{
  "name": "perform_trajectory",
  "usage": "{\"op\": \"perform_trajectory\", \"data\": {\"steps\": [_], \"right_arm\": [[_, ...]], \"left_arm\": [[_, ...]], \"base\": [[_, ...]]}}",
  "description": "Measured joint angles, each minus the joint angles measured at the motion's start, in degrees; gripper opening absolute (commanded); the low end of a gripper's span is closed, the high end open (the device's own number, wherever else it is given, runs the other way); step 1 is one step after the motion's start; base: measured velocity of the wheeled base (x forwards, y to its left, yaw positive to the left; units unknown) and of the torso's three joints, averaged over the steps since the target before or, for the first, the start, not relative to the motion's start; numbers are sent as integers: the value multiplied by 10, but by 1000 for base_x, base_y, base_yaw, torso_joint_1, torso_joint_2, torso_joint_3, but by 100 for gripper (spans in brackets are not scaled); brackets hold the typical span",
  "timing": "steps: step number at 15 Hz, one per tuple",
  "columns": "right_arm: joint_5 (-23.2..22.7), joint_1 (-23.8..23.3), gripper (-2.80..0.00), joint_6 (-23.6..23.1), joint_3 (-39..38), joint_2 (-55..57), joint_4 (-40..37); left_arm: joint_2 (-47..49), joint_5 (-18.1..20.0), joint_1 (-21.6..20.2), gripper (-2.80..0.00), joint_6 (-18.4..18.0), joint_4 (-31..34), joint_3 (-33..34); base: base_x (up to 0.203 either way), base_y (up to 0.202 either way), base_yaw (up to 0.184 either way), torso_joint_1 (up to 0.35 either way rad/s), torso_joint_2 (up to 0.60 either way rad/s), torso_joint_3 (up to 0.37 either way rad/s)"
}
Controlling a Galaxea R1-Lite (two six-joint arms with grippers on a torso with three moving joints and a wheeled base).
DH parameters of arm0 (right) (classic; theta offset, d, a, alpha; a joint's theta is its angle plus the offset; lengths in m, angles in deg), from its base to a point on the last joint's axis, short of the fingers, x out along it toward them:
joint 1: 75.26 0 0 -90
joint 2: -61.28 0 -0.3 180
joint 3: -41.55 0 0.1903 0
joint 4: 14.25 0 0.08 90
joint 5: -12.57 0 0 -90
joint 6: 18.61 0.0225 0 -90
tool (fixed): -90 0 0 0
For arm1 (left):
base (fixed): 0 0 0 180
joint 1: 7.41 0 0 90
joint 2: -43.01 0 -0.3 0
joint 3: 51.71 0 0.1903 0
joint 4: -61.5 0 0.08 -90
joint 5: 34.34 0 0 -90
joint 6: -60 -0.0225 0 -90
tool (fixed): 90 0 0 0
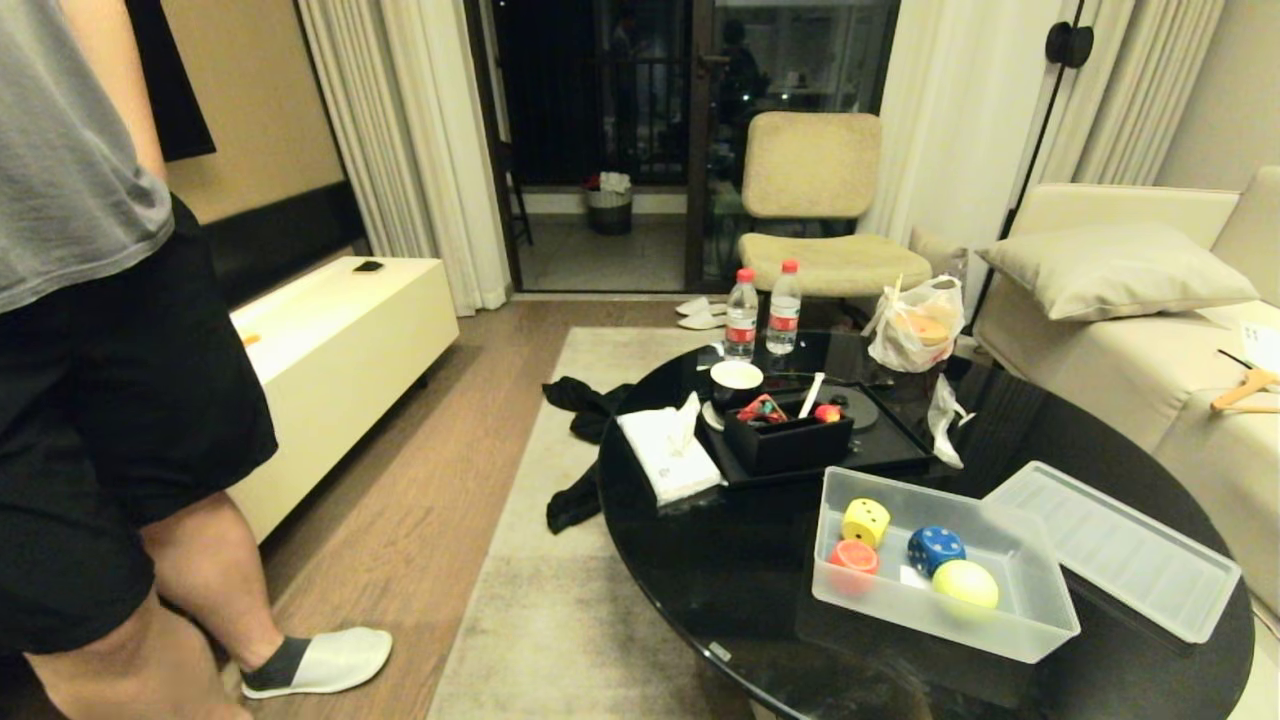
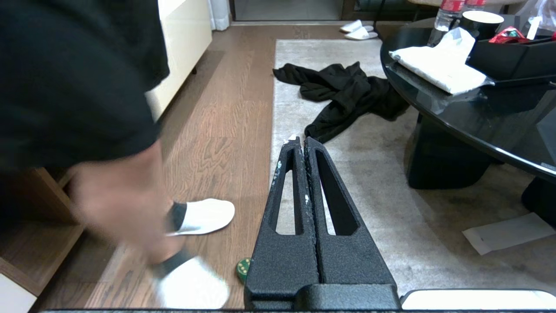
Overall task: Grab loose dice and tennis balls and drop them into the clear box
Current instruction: Find toys out of the box
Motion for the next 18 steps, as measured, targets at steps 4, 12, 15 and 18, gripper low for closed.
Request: {"op": "perform_trajectory", "data": {"steps": [4, 12, 15, 18], "right_arm": [[-133, 2, -280, -26, -47, -13, 104], [-206, 19, -280, -69, -51, -117, 25], [-199, 20, -280, -53, -57, -140, 51], [-186, 20, -280, -22, -60, -147, 56]], "left_arm": [[0, 0, 0, -280, 0, 0, 0], [0, 0, 0, -280, -1, 0, 0], [0, 0, 0, -280, 0, 0, 0], [0, 0, 0, -280, 0, 0, 0]], "base": [[0, 0, 0, 0, 0, 0], [0, 0, 0, 0, 0, 0], [0, 0, 0, 0, 0, 0], [0, 0, 0, 0, 0, 0]]}}
